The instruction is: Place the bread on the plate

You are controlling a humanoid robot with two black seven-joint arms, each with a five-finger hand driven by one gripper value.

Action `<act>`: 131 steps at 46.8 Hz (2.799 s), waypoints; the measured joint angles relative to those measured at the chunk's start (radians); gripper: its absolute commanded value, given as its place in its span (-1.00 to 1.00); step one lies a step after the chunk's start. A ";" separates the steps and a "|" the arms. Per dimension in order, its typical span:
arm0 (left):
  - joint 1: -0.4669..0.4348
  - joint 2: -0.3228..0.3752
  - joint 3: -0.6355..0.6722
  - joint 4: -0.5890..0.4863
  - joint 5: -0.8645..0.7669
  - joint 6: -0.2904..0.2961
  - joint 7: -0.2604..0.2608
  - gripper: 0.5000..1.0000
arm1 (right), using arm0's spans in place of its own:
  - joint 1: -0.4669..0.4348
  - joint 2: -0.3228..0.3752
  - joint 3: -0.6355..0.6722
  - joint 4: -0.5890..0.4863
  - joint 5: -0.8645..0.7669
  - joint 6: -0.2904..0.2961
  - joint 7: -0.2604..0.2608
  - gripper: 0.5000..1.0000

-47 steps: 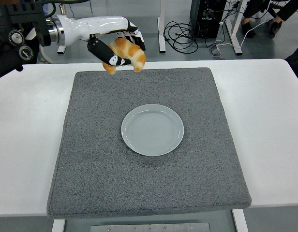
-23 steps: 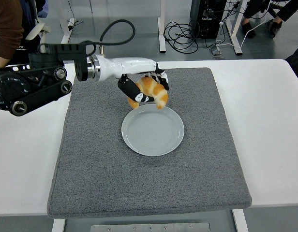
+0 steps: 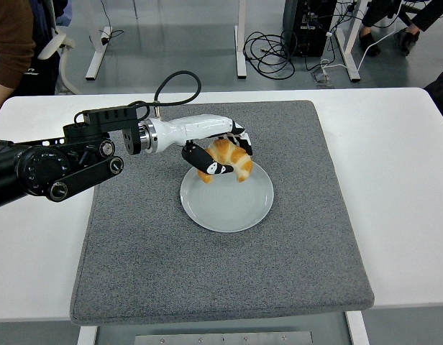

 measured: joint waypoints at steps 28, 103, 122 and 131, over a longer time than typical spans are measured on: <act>0.060 -0.095 0.066 0.129 -0.014 0.064 -0.083 -1.00 | 0.001 0.000 0.000 0.001 0.000 0.000 0.000 1.00; 0.100 -0.090 0.061 0.180 -0.093 0.070 -0.095 -0.25 | 0.006 0.000 0.000 0.002 0.000 0.000 0.000 1.00; 0.113 -0.089 0.064 0.180 -0.110 0.068 -0.094 0.11 | 0.005 0.000 0.000 0.003 0.000 0.000 0.000 1.00; 0.113 -0.087 0.064 0.179 -0.110 0.068 -0.094 0.23 | 0.006 0.000 0.001 0.003 0.000 0.000 0.000 1.00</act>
